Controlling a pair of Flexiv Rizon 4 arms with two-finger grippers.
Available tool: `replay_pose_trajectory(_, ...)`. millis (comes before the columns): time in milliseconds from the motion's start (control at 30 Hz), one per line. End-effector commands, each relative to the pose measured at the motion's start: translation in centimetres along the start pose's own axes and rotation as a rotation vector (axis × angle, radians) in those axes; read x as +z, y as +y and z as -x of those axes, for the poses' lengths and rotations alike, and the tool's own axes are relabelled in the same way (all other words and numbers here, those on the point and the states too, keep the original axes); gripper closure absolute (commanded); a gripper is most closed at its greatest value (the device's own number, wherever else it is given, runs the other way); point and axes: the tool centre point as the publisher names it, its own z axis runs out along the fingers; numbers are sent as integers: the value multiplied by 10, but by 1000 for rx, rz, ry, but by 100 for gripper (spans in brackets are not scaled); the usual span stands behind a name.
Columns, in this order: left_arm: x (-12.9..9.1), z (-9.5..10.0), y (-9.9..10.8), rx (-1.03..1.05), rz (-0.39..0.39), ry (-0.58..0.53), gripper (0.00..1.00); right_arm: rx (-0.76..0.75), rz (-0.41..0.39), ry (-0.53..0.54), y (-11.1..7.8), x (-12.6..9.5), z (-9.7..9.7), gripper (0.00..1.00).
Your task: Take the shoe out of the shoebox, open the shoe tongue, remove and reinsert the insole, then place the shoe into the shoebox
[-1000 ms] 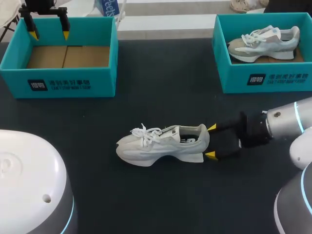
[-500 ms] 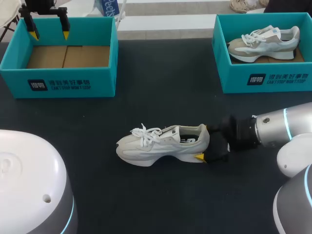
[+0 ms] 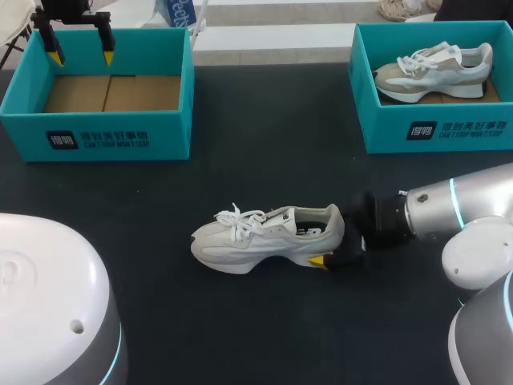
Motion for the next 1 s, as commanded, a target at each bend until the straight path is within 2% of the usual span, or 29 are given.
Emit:
replay_pose_trajectory(33, 0, 0, 1, 0, -1, 0, 0, 7, -7, 3, -2, 13, 2, 98)
replay_pose_trajectory(67, 0, 0, 1, 0, -1, 0, 0, 6, -6, 7, -3, 14, 1, 100)
replay_pose_trajectory(800, 0, 0, 1, 0, -1, 0, 0, 4, 1, 16, -4, 16, 0, 100)
replay_pose_trajectory(867, 2, -9, 9, -29, -48, -34, 0, 4, 1, 16, -4, 16, 0, 100)
replay_pose_trajectory(1000, 0, -24, 25, -95, -66, -31, 0, 4, 1, 16, -4, 16, 0, 100)
